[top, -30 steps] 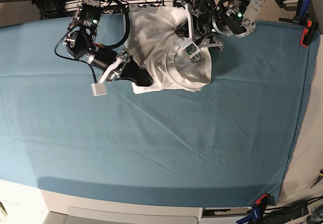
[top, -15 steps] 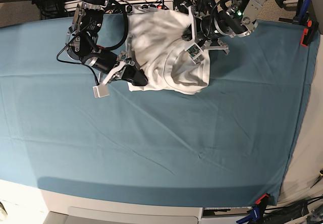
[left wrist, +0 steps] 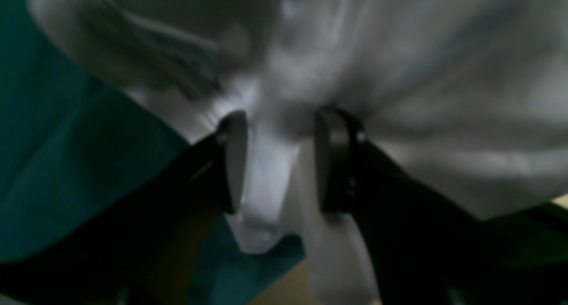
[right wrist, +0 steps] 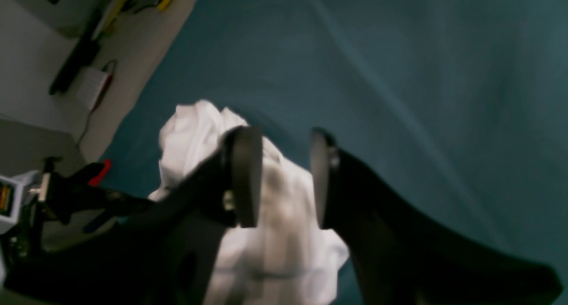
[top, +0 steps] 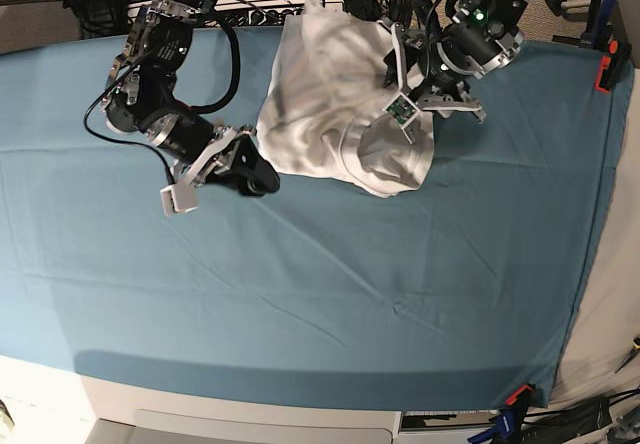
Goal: Fold the T-shirt properly
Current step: 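Grasp the shirt bundle's edge with the left gripper and lift it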
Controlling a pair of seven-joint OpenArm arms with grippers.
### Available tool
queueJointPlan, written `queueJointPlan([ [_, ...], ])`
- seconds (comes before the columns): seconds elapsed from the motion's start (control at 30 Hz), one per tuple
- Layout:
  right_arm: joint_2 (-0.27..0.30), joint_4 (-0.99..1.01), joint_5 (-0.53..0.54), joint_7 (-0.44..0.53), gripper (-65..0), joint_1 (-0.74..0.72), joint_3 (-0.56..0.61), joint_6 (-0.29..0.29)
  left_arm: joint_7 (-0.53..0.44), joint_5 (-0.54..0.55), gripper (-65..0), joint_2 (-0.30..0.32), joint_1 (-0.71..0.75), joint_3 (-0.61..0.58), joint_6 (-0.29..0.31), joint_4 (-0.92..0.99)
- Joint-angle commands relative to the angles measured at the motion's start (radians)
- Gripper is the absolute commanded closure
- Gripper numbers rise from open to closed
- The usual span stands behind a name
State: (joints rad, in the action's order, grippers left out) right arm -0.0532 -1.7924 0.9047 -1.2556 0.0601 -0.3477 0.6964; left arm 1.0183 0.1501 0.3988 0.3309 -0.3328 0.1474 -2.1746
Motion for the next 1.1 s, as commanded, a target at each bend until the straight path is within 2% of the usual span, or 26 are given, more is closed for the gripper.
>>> queueJointPlan([
  [0.0, 0.003, -0.023, 0.002, 0.028, -21.3, -0.013, -0.001, 0.002, -0.009, 0.005, -26.3, 0.004, 0.008, 0.002, -0.009, -0.021],
  [0.17, 0.005, -0.023, -0.085, 0.057, -21.3, -0.013, -0.001, -0.010, -0.002, -0.010, -26.3, 0.014, 0.026, 0.002, -0.021, -0.030],
  [0.37, 0.060, -0.023, -0.166, 0.118, -21.0, -0.023, -0.001, -0.014, 0.000, -0.084, -25.9, 0.045, 0.064, 0.040, -0.055, -0.110],
  [0.4, 0.069, -0.023, -0.175, 0.121, -20.3, -0.030, -0.001, -0.016, 0.000, -0.084, -24.0, 0.055, 0.074, 0.055, -0.055, -0.130],
  [0.43, 0.076, -0.023, -0.185, 0.121, -16.2, -0.040, -0.001, -0.016, 0.000, -0.084, -19.9, 0.061, 0.088, 0.074, -0.060, -0.149],
  [0.5, 0.087, -0.023, -0.215, 0.127, -3.5, -0.061, -0.001, -0.015, 0.000, -0.088, -6.7, 0.077, 0.119, 0.110, -0.089, -0.182],
  [0.53, 0.087, -0.023, -0.236, 0.135, 0.0, -0.074, -0.001, -0.015, 0.000, -0.087, 0.0, 0.085, 0.139, 0.130, -0.093, -0.182],
  [0.77, 0.084, 0.015, -0.349, 0.214, 0.0, -0.148, 0.012, -0.015, 0.014, -0.087, 0.0, 0.095, 0.267, 0.184, -0.098, -0.182],
  [1.07, 0.084, 0.275, -0.388, 0.216, 0.0, -0.263, 0.163, -0.012, 0.012, -0.085, 0.0, 0.085, 0.287, 0.183, -0.097, -0.182],
])
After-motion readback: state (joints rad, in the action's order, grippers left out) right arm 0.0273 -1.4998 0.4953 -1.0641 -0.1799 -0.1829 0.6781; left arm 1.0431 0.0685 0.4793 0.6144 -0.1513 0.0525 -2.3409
